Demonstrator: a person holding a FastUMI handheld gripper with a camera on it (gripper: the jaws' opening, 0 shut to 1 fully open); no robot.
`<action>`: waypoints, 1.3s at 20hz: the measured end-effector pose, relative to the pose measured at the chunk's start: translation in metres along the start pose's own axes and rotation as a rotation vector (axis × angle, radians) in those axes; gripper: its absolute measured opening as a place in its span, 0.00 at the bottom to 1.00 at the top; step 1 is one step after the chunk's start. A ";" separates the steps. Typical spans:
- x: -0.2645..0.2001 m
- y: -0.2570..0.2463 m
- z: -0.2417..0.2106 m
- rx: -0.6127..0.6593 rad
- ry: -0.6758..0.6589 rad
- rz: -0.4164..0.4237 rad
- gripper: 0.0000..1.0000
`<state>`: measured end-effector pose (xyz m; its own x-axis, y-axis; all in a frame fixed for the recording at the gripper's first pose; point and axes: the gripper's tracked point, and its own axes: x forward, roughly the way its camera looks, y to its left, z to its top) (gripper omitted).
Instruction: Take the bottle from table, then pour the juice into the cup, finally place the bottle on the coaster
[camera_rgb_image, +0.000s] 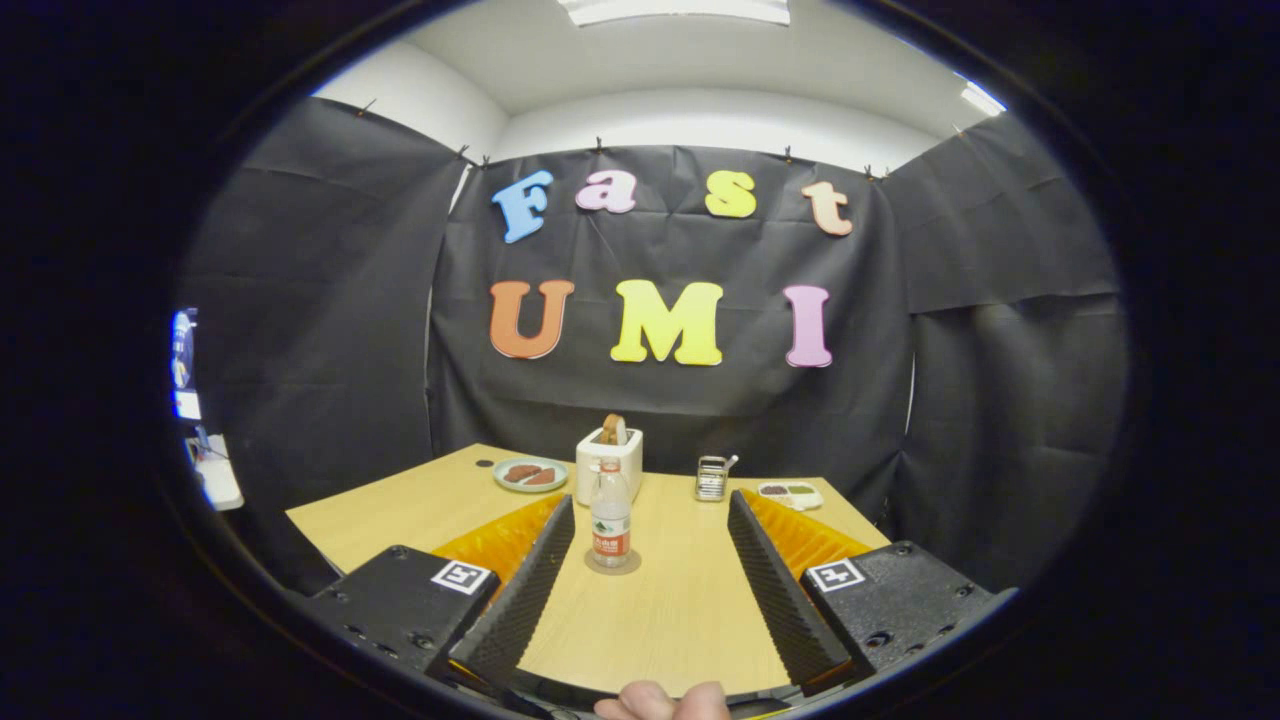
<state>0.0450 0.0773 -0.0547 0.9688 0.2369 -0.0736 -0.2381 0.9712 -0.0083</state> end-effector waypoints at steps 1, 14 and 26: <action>-0.002 -0.003 0.002 0.009 -0.005 -0.005 0.99; -0.005 -0.007 0.017 0.026 -0.055 -0.002 0.99; -0.004 -0.009 0.024 0.033 -0.070 -0.021 0.99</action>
<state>0.0445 0.0680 -0.0305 0.9762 0.2167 -0.0040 -0.2166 0.9760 0.0240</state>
